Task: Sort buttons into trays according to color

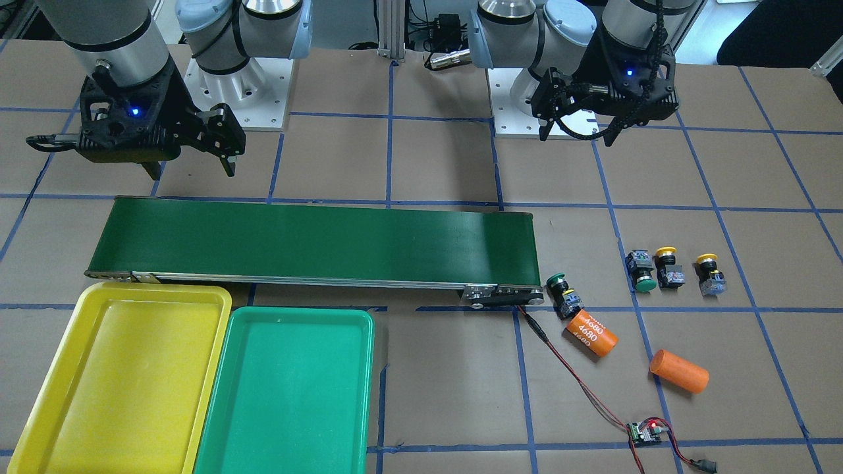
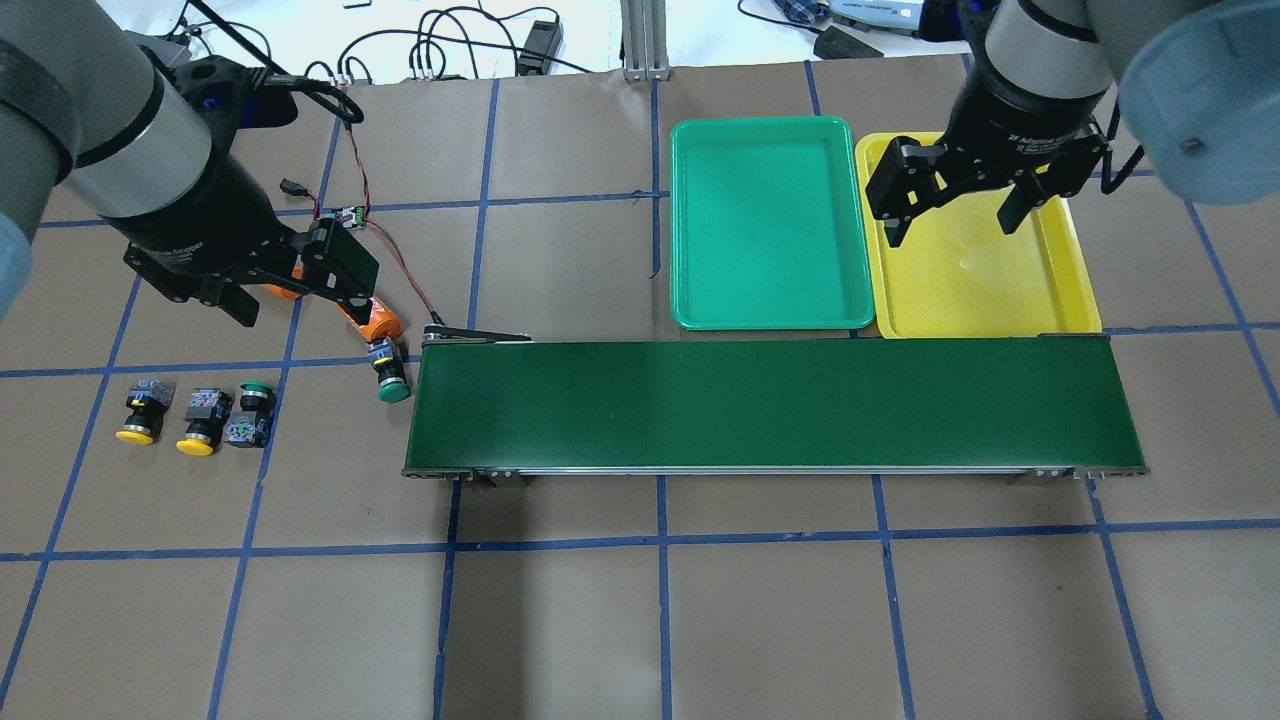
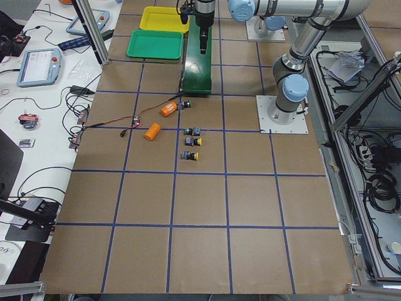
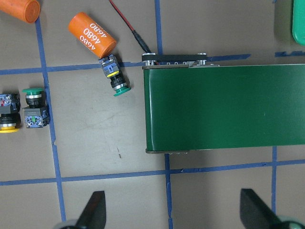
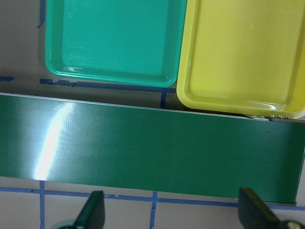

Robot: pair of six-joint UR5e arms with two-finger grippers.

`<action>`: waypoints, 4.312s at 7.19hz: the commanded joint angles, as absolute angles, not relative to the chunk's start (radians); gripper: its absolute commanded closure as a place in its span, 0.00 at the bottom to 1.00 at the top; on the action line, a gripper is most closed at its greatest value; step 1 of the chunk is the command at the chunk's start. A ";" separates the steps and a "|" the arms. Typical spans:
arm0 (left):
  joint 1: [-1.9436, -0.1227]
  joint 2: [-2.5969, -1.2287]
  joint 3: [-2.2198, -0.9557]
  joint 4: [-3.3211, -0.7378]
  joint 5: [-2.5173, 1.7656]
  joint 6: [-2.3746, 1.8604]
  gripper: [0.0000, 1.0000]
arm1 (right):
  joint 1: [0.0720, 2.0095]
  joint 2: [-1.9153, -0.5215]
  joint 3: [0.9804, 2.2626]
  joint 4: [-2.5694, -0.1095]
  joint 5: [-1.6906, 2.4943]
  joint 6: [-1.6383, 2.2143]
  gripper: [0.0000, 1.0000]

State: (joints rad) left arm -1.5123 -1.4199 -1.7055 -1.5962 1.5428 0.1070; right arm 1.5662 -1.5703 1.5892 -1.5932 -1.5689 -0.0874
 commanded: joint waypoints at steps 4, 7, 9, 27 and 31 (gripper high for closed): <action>-1.491 -1.446 -1.713 -1.582 1.571 0.121 0.00 | 1.563 -1.566 1.582 -1.604 -1.565 -0.091 0.00; -1.493 -1.471 -1.706 -1.583 1.623 0.100 0.00 | 1.574 -1.569 1.588 -1.594 -1.566 -0.089 0.00; -1.503 -1.468 -1.694 -1.591 1.585 0.097 0.00 | 1.574 -1.569 1.589 -1.592 -1.565 -0.097 0.00; -1.193 -2.077 -1.668 -0.827 1.583 0.834 0.00 | 1.525 -1.450 1.572 -1.592 -1.577 -0.100 0.00; -1.193 -2.149 -1.623 -0.825 1.583 0.836 0.00 | 1.534 -1.488 1.571 -1.608 -1.617 -0.048 0.00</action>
State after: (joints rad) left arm -1.1935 -2.1330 -1.6280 -0.8270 1.5798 0.8350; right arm 1.5253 -1.4743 1.5693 -1.6005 -1.6129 -0.0842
